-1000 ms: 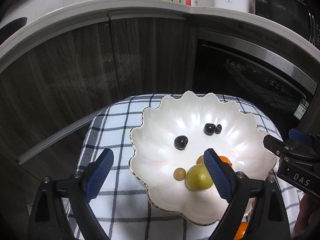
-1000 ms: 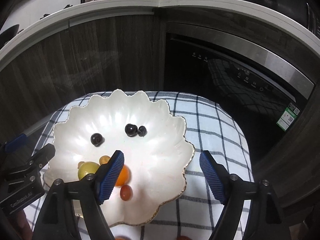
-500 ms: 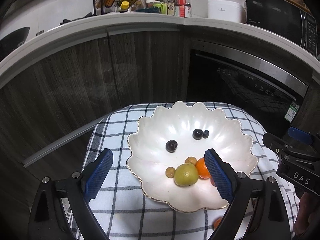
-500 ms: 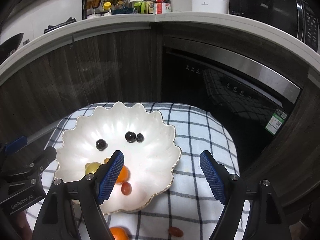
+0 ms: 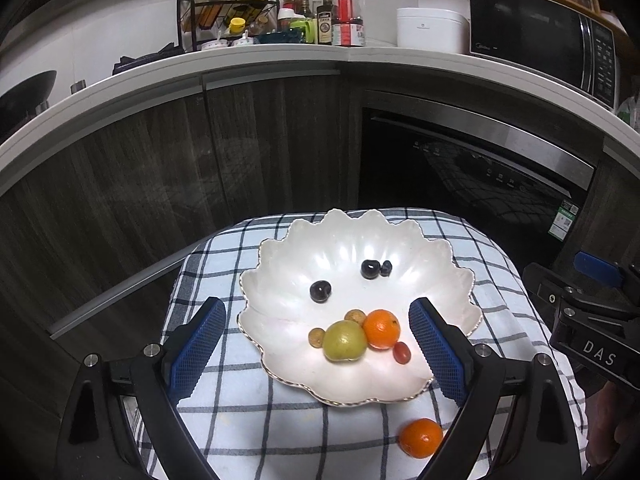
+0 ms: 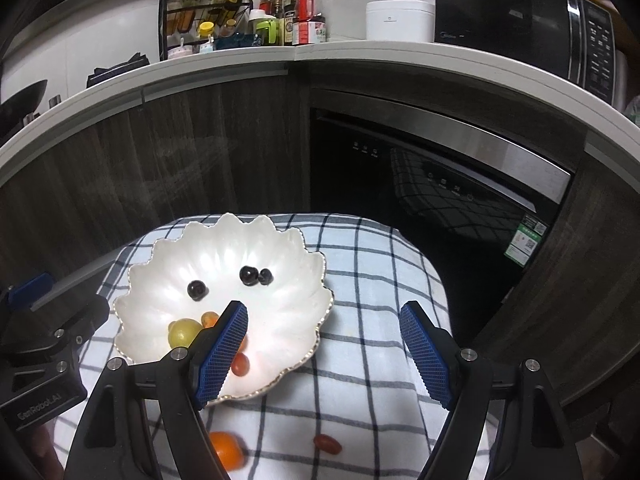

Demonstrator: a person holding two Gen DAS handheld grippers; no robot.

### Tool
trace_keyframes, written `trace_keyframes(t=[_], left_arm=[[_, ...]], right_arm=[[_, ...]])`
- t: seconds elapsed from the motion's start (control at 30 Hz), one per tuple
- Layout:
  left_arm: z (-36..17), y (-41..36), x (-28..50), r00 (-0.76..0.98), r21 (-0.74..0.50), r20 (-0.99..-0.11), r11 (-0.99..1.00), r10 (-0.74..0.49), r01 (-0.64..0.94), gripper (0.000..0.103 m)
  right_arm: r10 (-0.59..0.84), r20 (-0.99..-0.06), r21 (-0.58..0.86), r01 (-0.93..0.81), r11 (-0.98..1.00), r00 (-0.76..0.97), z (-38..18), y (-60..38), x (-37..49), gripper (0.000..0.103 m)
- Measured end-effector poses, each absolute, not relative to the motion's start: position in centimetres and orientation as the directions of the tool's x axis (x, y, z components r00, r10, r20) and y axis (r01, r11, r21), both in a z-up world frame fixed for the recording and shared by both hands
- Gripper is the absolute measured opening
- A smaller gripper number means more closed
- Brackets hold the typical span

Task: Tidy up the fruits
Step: 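Withdraw both open tools from the bowl toward the remaining loose fruits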

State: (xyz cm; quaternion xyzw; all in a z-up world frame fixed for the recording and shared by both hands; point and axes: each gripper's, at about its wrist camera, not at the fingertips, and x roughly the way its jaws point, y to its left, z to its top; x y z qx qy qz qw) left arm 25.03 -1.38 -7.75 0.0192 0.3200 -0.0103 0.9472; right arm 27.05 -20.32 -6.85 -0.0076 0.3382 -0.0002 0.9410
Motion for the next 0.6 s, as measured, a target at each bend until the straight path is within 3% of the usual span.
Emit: trace_keyframes(t=[0.6], left_arm=[[-8.5,-3.8,22.7,0.786,0.022,-0.617,0.998,-0.036,0.063,0.094]], right_arm=[[-0.017,-0.646,0.002,0.024,1.0,0.763,-8.0,-22.9,24.4,0.079]])
